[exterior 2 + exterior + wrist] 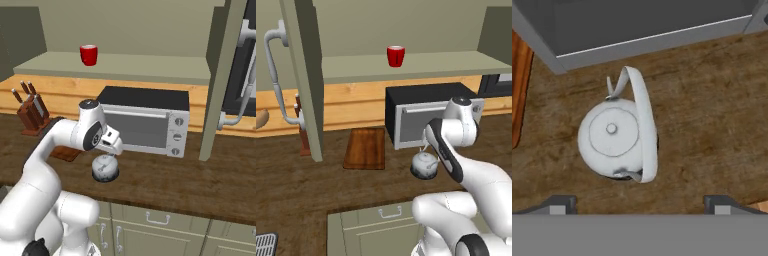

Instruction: Pick the kettle from the counter and place it on the tray. Then pick the mug from the cabinet and place it on the tray. Then close the cabinet doors.

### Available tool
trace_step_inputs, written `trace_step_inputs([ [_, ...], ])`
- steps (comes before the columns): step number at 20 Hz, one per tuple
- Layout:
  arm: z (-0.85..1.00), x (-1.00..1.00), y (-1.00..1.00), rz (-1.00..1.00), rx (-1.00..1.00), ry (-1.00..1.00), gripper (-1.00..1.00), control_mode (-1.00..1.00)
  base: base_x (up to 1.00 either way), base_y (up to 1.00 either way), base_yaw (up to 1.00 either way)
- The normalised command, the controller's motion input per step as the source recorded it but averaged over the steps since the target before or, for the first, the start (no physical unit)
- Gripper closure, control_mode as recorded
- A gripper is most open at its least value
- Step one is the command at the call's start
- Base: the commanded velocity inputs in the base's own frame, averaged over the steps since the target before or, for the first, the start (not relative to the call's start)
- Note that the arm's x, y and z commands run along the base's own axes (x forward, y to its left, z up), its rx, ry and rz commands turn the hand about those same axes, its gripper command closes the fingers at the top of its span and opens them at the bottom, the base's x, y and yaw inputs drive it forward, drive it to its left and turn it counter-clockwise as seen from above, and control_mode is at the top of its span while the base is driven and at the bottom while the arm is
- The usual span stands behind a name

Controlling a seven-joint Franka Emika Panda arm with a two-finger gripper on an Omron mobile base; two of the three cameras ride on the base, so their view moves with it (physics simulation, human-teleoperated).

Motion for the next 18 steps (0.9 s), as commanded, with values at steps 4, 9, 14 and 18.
trace_step_inputs([
  [4,-0.15,0.38,-0.16,0.0,0.03,0.0,-1.0,-1.0,0.0,0.0,0.0],
  [9,-0.18,0.38,-0.1,0.0,0.04,0.0,-1.0,-1.0,0.0,0.0,0.0],
  [14,-0.26,0.32,0.0,0.0,0.01,0.0,-1.0,-1.0,0.0,0.0,0.0],
  [18,-0.26,0.13,-0.01,0.0,0.01,0.0,-1.0,-1.0,0.0,0.0,0.0],
])
